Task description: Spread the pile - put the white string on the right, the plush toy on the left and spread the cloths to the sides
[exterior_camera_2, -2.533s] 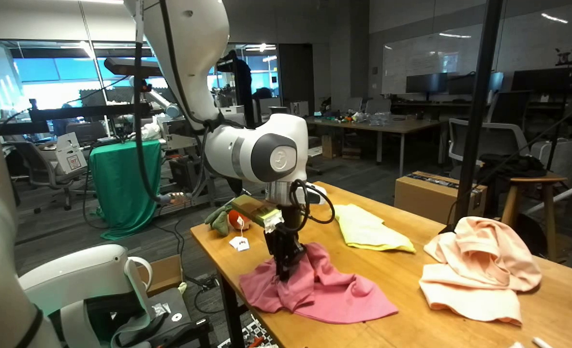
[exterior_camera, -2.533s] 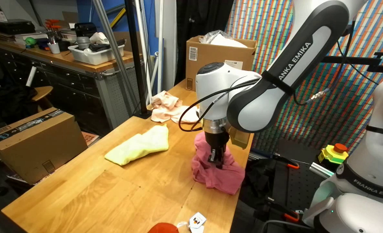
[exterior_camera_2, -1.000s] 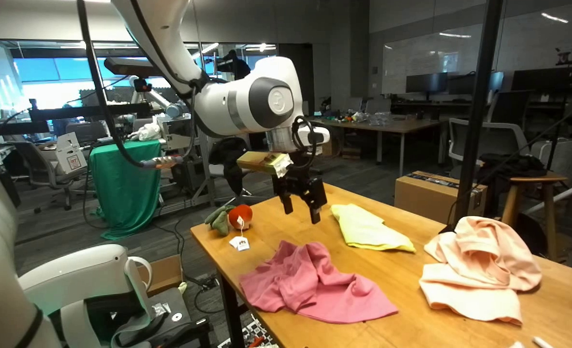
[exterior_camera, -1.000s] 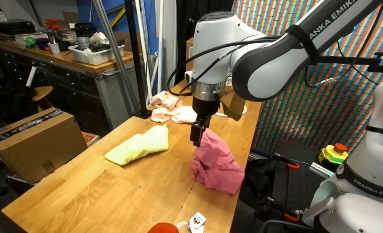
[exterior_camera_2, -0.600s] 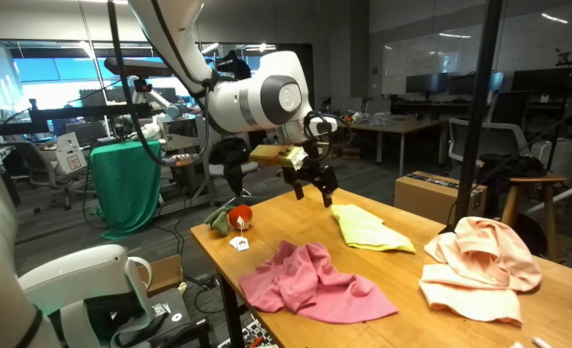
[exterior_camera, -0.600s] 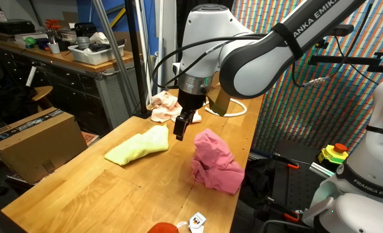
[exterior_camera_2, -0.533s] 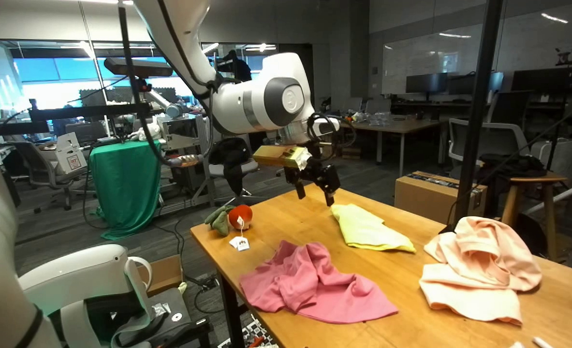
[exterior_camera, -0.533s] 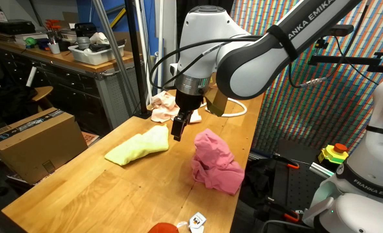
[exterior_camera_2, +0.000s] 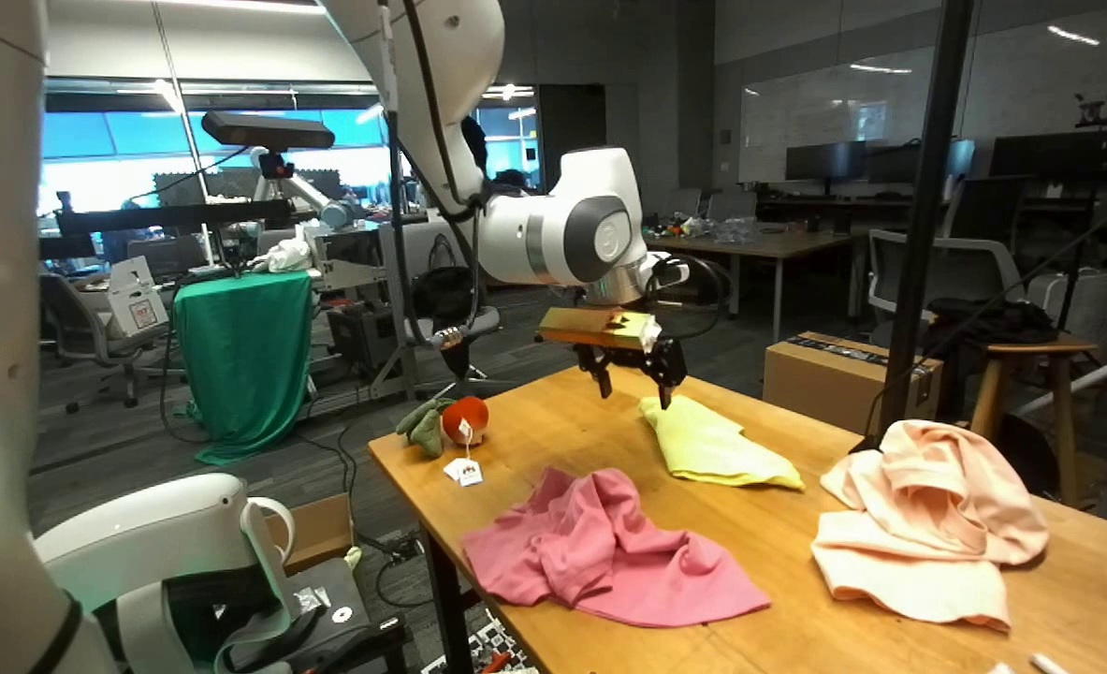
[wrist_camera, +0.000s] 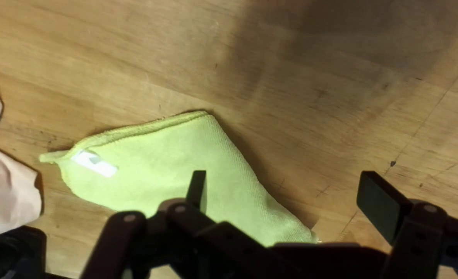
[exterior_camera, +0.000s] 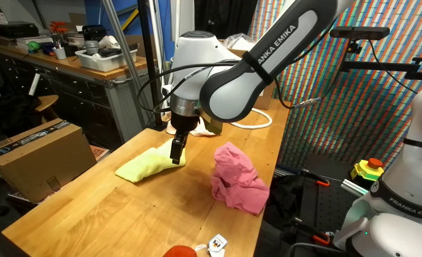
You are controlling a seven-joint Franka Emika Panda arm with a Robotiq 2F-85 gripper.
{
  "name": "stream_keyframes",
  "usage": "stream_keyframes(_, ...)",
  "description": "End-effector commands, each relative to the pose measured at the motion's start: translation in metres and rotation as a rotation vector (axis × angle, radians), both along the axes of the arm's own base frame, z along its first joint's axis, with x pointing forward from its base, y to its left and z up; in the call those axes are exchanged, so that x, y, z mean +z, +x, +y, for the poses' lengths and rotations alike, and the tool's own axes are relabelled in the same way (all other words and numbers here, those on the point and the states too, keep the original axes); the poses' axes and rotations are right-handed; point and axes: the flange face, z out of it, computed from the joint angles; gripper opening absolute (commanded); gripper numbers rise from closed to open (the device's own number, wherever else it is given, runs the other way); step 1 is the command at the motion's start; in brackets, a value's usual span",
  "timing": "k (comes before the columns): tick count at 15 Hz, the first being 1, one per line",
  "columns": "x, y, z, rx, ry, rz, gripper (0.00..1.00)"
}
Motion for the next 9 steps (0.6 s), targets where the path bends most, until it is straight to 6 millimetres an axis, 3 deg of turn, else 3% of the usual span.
stream_keyframes(1,-0.015,0.039,0.003,0.07,0.028,-0.007,1.0)
stream_keyframes(9,-0.048,0.09,-0.015,0.104,0.057,0.008,1.0)
